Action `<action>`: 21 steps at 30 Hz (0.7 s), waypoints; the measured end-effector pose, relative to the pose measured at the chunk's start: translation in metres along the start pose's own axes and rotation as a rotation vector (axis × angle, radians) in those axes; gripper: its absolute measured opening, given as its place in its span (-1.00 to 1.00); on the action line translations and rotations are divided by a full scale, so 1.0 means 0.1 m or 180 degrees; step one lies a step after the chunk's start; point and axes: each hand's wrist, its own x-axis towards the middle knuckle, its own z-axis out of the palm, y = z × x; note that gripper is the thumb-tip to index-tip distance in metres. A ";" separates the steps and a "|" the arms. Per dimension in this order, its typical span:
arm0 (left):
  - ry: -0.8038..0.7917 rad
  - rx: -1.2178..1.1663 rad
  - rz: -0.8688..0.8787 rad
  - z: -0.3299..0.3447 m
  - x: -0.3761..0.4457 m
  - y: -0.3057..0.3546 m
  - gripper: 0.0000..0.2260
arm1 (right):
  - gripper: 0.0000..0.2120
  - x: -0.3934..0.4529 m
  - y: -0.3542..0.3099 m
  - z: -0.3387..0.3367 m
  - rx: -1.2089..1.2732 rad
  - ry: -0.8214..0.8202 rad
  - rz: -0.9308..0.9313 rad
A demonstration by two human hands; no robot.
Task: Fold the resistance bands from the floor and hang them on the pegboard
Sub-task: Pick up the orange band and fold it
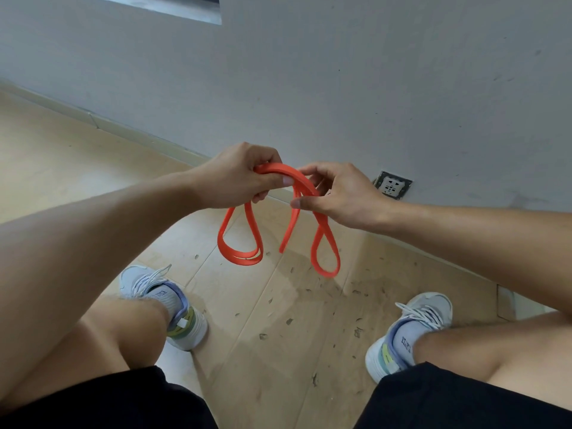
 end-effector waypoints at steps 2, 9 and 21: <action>-0.0002 -0.0053 0.0013 0.00 0.00 0.01 -0.84 | -0.65 -0.01 -0.01 0.01 -0.0068 -0.0063 0.0007; -0.0002 -0.0279 -0.0095 -0.02 -0.01 0.00 -0.82 | -0.76 0.02 0.00 -0.01 -0.0026 0.0050 0.0058; -0.0470 -0.0366 -0.0439 -0.09 -0.04 -0.08 -0.80 | -0.68 -0.02 -0.04 -0.17 0.0245 -0.0155 0.0031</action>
